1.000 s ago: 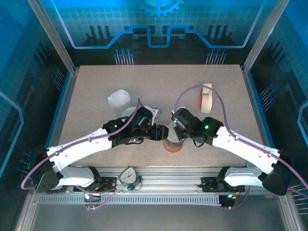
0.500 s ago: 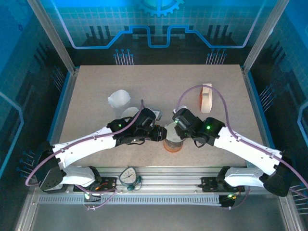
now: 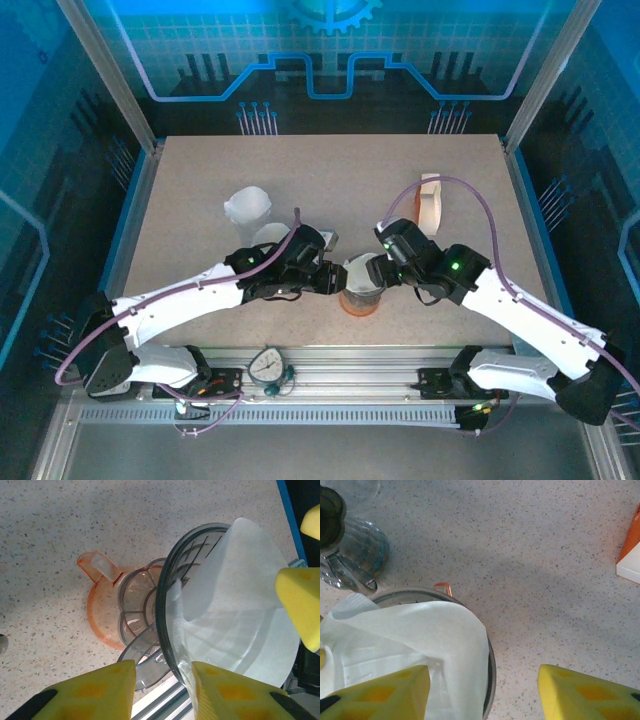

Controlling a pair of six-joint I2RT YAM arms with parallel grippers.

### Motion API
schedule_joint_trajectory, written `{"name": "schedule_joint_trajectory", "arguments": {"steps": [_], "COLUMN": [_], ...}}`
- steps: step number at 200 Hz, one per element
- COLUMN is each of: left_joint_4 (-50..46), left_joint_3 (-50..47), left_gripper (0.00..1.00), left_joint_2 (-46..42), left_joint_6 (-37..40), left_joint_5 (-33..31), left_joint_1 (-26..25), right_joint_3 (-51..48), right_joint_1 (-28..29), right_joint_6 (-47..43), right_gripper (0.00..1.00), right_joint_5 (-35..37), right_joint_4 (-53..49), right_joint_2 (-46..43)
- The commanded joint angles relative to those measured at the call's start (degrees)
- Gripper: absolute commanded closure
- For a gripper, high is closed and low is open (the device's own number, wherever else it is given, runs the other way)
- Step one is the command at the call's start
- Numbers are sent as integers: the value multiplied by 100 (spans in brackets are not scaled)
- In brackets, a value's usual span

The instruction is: Place the coffee filter in the dripper

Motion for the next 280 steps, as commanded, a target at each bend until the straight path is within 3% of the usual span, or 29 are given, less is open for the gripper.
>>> {"name": "schedule_joint_trajectory", "arguments": {"steps": [1, 21, 42, 108, 166, 180, 197, 208, 228, 280], "left_joint_4": [-116, -115, -101, -86, -40, -51, -47, -40, -31, -40], "left_joint_3": [41, 16, 8, 5, -47, -42, -41, -47, -56, -56], "left_gripper": [65, 64, 63, 59, 59, 59, 59, 58, 58, 55], "left_joint_2": [61, 47, 48, 42, 35, 30, 30, 39, 39, 30], "left_joint_6": [91, 89, 83, 70, 56, 62, 74, 71, 62, 73], "left_joint_5": [101, 88, 75, 83, 101, 92, 92, 92, 92, 75], "left_joint_1": [-40, -35, -35, -35, -35, -33, -35, -33, -35, -35], "right_joint_3": [-38, -9, -34, -206, -201, -134, -72, -62, -70, 108], "right_joint_1": [-40, -44, -28, 56, 97, 117, 148, 148, 153, 24], "right_joint_6": [44, 21, 25, 78, 92, 87, 88, 79, 53, -97], "right_gripper": [51, 69, 79, 93, 94, 87, 52, 41, 34, 27], "right_joint_5": [-53, -123, -154, -196, -155, -73, 80, 119, -11, -218], "right_joint_4": [-75, -105, -110, -71, -48, -76, -68, -54, 8, 111], "right_joint_2": [-189, -161, -116, -4, 56, 8, -133, -180, -46, 605]}}
